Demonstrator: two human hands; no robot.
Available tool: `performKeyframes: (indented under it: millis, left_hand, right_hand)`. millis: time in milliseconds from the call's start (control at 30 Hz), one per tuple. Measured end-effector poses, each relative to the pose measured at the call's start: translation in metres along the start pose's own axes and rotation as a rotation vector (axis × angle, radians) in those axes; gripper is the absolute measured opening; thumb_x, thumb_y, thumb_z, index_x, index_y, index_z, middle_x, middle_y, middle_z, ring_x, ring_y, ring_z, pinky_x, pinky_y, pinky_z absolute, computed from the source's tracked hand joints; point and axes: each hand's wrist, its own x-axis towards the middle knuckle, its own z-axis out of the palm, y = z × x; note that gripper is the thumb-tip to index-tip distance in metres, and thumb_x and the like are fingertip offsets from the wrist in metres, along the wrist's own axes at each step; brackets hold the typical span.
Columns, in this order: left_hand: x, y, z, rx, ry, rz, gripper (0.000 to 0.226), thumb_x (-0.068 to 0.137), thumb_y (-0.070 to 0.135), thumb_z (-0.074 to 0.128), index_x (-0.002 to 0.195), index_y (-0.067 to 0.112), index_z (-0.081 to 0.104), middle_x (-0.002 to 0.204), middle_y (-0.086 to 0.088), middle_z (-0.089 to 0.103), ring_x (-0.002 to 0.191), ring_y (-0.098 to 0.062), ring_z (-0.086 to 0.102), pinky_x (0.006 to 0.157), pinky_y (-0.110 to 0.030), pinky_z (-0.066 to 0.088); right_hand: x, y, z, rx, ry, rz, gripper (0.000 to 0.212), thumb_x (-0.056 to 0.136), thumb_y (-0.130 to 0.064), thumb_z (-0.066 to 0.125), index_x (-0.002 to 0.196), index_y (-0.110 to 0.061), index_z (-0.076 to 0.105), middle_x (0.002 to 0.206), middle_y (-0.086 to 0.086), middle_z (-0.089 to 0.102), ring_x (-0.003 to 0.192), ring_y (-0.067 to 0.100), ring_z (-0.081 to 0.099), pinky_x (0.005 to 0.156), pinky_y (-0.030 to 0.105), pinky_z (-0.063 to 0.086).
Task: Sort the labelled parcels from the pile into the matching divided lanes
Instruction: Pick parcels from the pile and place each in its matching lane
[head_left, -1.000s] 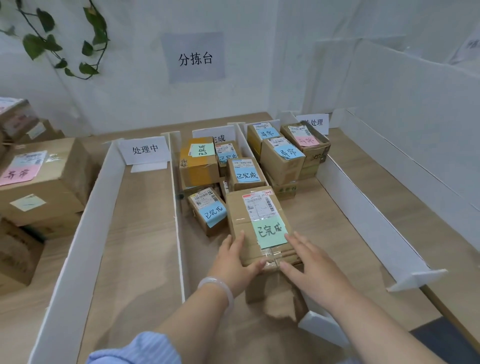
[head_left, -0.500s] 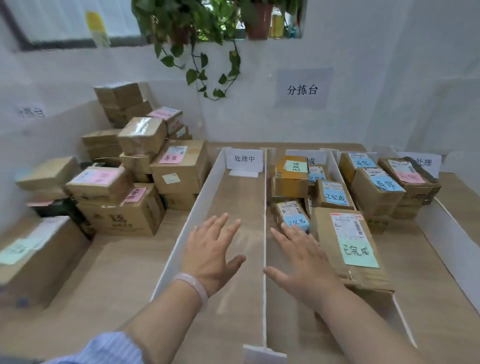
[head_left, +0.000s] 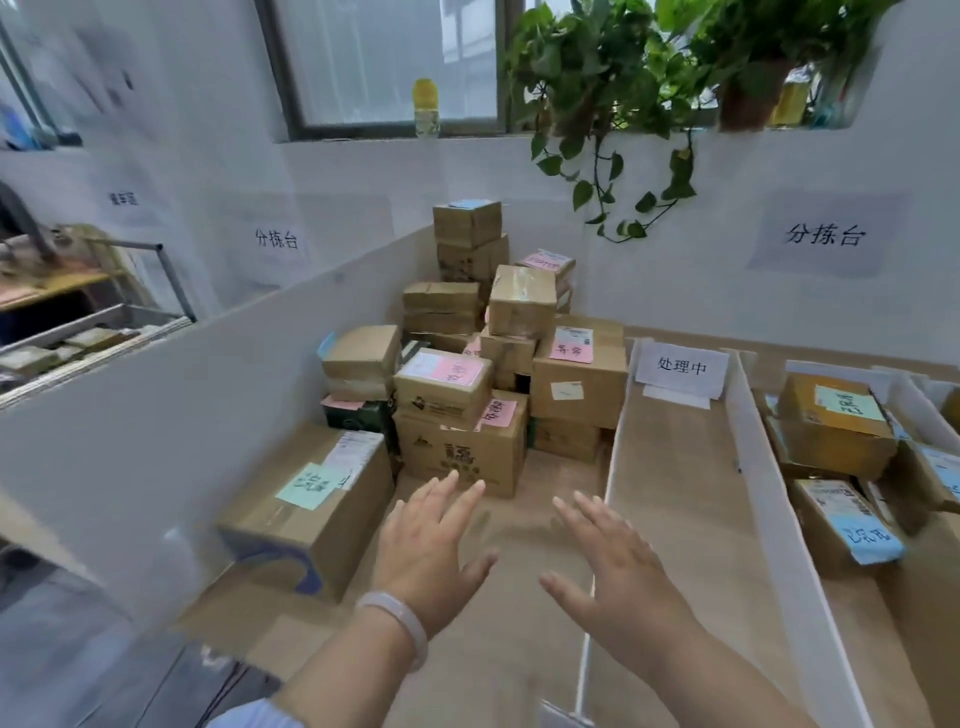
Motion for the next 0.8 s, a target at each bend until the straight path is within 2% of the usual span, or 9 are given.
performKeyframes:
  millis: [67, 167, 333, 500, 633, 700, 800]
  left_hand:
    - [-0.002, -0.049, -0.004, -0.01, 0.007, -0.054, 0.073, 0.09, 0.064, 0.045, 0.153, 0.043, 0.015, 0.163, 0.01, 0.013, 0.15, -0.014, 0.011, 0.122, -0.041, 0.015]
    - [-0.004, -0.111, -0.01, -0.038, -0.005, -0.117, 0.072, 0.09, 0.063, 0.047, 0.153, 0.041, 0.021, 0.162, 0.008, 0.019, 0.148, -0.015, 0.016, 0.122, -0.037, 0.017]
    - [0.002, -0.196, -0.009, 0.02, -0.104, -0.227, 0.068, 0.092, 0.062, 0.043, 0.152, 0.042, 0.019, 0.163, 0.008, 0.014, 0.148, -0.016, 0.016, 0.119, -0.035, 0.021]
    - [0.031, -0.252, -0.001, 0.038, -0.173, -0.313, 0.07, 0.091, 0.062, 0.044, 0.153, 0.042, 0.018, 0.164, 0.002, 0.01, 0.15, -0.021, 0.012, 0.119, -0.037, 0.019]
    - [0.043, -0.284, 0.016, 0.09, -0.303, -0.385, 0.088, 0.08, 0.077, 0.046, 0.153, 0.048, 0.006, 0.164, -0.004, -0.006, 0.15, -0.033, -0.002, 0.122, -0.044, 0.011]
    - [0.043, -0.289, 0.022, 0.054, -0.365, -0.416, 0.09, 0.076, 0.082, 0.044, 0.151, 0.051, 0.007, 0.164, -0.004, -0.011, 0.149, -0.035, -0.005, 0.121, -0.046, 0.01]
    - [0.034, -0.283, 0.023, 0.076, -0.345, -0.397, 0.083, 0.076, 0.086, 0.036, 0.149, 0.054, 0.014, 0.163, -0.004, 0.0, 0.146, -0.032, 0.006, 0.118, -0.045, 0.018]
  right_hand:
    - [0.022, -0.036, 0.021, 0.002, -0.021, -0.033, 0.084, 0.076, -0.079, 0.023, 0.15, -0.046, 0.002, 0.161, -0.018, -0.002, 0.147, 0.003, -0.009, 0.12, 0.029, -0.002]
    - [0.051, -0.08, 0.049, 0.03, -0.055, -0.043, 0.07, 0.094, -0.059, 0.042, 0.151, -0.044, 0.004, 0.161, -0.019, -0.002, 0.147, 0.003, -0.008, 0.12, 0.03, -0.001]
    - [0.078, -0.123, 0.094, 0.014, -0.199, -0.036, 0.069, 0.095, -0.058, 0.042, 0.15, -0.046, 0.002, 0.16, -0.02, -0.007, 0.147, 0.002, -0.01, 0.118, 0.028, 0.0]
    - [0.108, -0.142, 0.106, -0.036, -0.244, -0.003, 0.071, 0.094, -0.058, 0.042, 0.152, -0.045, 0.003, 0.16, -0.02, -0.006, 0.148, 0.004, -0.007, 0.121, 0.032, 0.007]
    - [0.129, -0.153, 0.121, -0.034, -0.266, 0.017, 0.068, 0.096, -0.054, 0.043, 0.153, -0.043, 0.006, 0.161, -0.019, -0.002, 0.149, 0.006, -0.004, 0.12, 0.031, 0.01]
    - [0.134, -0.155, 0.133, -0.028, -0.284, 0.017, 0.067, 0.097, -0.054, 0.043, 0.152, -0.044, 0.006, 0.161, -0.019, -0.002, 0.149, 0.006, -0.004, 0.12, 0.029, 0.008]
    - [0.142, -0.159, 0.147, 0.022, -0.313, 0.026, 0.066, 0.097, -0.052, 0.043, 0.152, -0.043, 0.008, 0.161, -0.018, 0.001, 0.149, 0.006, -0.002, 0.12, 0.028, 0.005]
